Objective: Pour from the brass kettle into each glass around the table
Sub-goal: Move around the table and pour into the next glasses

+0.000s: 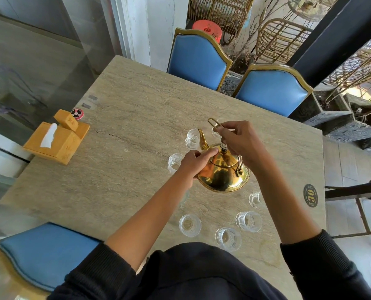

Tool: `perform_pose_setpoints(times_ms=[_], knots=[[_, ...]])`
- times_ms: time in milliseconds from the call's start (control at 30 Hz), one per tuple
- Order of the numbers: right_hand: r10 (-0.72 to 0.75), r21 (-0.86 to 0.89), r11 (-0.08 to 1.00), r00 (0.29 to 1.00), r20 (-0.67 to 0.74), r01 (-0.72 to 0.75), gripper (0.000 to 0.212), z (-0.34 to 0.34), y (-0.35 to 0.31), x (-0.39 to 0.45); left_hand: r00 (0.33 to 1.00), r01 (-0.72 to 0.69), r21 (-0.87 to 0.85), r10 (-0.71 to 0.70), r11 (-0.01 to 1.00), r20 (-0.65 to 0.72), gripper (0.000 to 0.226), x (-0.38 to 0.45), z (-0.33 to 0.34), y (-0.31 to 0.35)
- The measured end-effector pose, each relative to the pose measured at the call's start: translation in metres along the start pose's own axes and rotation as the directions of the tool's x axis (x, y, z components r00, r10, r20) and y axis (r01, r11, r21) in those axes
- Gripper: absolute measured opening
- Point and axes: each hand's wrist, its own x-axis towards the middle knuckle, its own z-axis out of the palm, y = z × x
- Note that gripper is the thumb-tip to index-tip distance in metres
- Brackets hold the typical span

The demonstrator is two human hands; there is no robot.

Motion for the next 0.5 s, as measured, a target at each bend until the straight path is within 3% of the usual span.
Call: perform_pose_setpoints(times_ms=[300,500], knots=[[-0.022,-0.055,0.998,0.993,0.112,0.029,0.025,0.016,0.002,-0.033,0.997,0.074,-0.149,-0.071,0.986,0.022,0.072,-0.032,-0.002,-0.043],[-0.03,-0.134,0.99,0.988,0.151,0.051,0.025,0.027,0.0,-0.041,0.993,0.118,-0.176,-0.114,0.977,0.035,0.063,-0.043,-0.003,-0.056]])
